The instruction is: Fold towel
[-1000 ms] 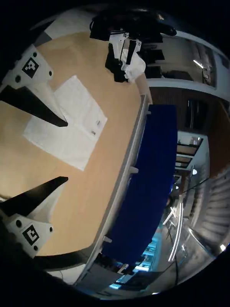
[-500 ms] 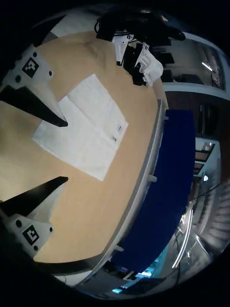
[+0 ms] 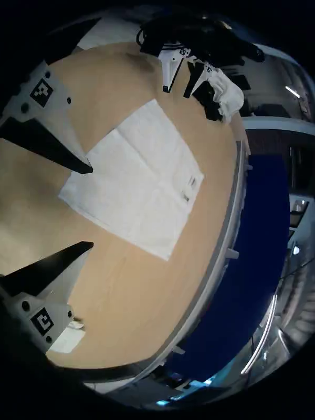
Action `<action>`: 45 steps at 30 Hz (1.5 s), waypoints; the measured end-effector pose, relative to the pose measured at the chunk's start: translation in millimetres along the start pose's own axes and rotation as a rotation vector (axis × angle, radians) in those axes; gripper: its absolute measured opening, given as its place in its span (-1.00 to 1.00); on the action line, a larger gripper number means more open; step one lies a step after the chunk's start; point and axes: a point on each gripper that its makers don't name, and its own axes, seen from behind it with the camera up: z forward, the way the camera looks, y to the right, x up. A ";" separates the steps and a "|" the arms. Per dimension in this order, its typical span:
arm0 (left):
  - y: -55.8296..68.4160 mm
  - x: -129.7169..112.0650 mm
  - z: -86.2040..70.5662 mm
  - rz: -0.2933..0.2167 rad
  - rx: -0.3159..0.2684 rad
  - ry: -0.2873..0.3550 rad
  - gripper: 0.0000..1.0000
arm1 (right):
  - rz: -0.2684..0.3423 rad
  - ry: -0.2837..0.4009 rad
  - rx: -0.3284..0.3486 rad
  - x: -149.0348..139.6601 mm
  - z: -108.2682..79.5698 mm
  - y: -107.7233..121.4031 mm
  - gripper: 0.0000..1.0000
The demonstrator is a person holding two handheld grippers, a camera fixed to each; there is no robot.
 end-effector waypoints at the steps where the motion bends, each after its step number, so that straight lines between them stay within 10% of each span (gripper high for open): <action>1: 1.3 -1.5 1.5 0.002 -0.006 -0.006 0.76 | -0.001 -0.006 0.002 -2.5 0.7 -0.4 1.00; 20: 13.5 -20.6 20.2 0.031 -0.067 -0.093 0.76 | 0.000 -0.071 0.031 -32.2 14.3 -5.1 0.95; 45: 16.6 -31.0 29.5 0.028 -0.076 -0.153 0.11 | -0.004 -0.117 0.078 -49.5 26.8 -17.9 0.01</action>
